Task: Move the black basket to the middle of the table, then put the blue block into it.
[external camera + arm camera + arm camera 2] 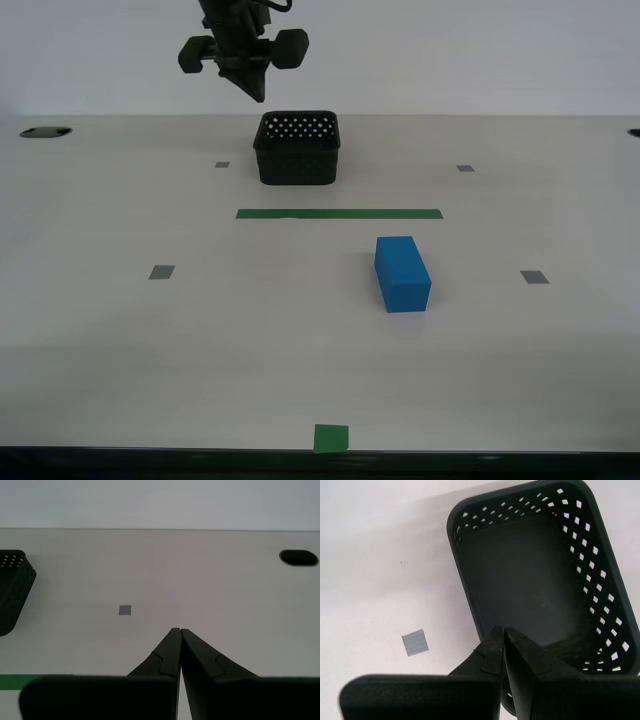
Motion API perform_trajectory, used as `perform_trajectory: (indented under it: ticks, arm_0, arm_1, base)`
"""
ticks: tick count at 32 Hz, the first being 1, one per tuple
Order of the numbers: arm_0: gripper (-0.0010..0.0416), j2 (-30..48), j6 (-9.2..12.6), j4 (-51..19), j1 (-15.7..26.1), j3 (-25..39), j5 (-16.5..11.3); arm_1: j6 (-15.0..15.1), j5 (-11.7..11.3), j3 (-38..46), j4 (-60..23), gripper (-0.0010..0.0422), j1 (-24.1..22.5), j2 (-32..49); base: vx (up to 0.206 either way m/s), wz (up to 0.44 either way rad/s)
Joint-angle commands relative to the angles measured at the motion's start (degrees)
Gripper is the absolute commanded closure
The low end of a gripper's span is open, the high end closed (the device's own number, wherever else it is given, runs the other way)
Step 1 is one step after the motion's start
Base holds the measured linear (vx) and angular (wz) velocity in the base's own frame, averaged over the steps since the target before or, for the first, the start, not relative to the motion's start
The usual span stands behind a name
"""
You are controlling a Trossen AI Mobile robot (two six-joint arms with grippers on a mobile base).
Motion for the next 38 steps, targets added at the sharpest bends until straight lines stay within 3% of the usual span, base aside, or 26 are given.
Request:
perform_trajectory:
  ticks: [1, 6, 10, 13, 15, 19, 26, 29, 38]
  arm_0:
    - [0.0406, -0.02, -0.09, -0.02, 0.02, 0.04, 0.15]
    - [0.0405, -0.02, -0.07, -0.11, 0.02, 0.04, 0.15]
    - [0.0405, -0.02, -0.07, -0.46, 0.07, 0.04, 0.15]
    - [0.0405, -0.02, -0.07, -0.74, 0.11, 0.04, 0.15]
    - [0.0406, -0.02, -0.07, -0.74, 0.11, 0.04, 0.15]
    - [0.0405, -0.02, -0.09, -0.74, 0.13, 0.04, 0.15]
    - [0.0405, -0.02, -0.07, -0.72, 0.15, 0.04, 0.15]
    - [0.0405, -0.02, -0.04, -0.72, 0.17, 0.04, 0.15]
    - [0.0406, -0.02, -0.02, -0.74, 0.17, 0.07, 0.15]
  arm_1:
    - [-0.46, -0.26, -0.24, -0.07, 0.0408, 0.09, 0.00]
    - [-2.64, -0.46, -0.37, -0.68, 0.0336, 0.22, 0.04]
    - [-2.91, -3.04, -1.03, -0.31, 0.0229, 0.22, 0.04]
    - [-2.73, -2.99, -3.50, 2.23, 0.0161, 0.17, 0.04]
    - [-2.84, -3.06, -5.46, 4.39, 0.0141, 0.13, 0.04]
    - [-4.00, -3.98, -8.83, 8.11, 0.0151, 0.09, 0.04]
    - [-4.00, -4.31, -11.74, 11.63, 0.0230, -0.07, 0.04]
    - [-3.98, -4.31, -12.26, 12.09, 0.0244, -0.28, 0.04]
    - [-5.22, -3.63, -13.18, 14.14, 0.0229, -1.84, 4.50]
  base:
    - [0.000, 0.000]
    - [0.000, 0.000]
    - [0.000, 0.000]
    - [0.000, 0.000]
    - [0.000, 0.000]
    - [0.000, 0.000]
    - [0.000, 0.000]
    - [0.000, 0.000]
    - [0.000, 0.000]
